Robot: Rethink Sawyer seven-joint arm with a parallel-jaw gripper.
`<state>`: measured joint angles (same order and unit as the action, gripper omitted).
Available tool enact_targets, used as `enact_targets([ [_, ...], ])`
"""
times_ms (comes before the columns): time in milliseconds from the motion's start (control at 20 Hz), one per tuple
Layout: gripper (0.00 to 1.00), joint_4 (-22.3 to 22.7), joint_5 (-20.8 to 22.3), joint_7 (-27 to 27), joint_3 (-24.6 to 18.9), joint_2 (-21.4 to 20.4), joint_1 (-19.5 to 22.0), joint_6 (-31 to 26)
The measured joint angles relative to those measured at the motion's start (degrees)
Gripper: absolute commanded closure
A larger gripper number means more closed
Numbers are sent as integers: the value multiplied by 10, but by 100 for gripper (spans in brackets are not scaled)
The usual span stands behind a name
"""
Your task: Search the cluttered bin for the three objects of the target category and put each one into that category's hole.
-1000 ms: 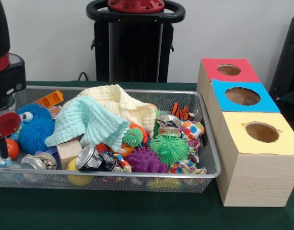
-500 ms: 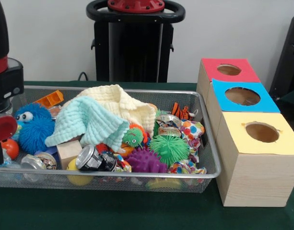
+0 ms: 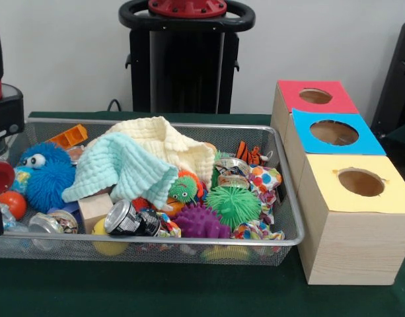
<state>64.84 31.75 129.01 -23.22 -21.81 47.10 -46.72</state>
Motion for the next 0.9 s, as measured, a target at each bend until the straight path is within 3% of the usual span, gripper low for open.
enact_targets([
  [900, 0, 49, -7, 0, -1, -10, 13, 6],
])
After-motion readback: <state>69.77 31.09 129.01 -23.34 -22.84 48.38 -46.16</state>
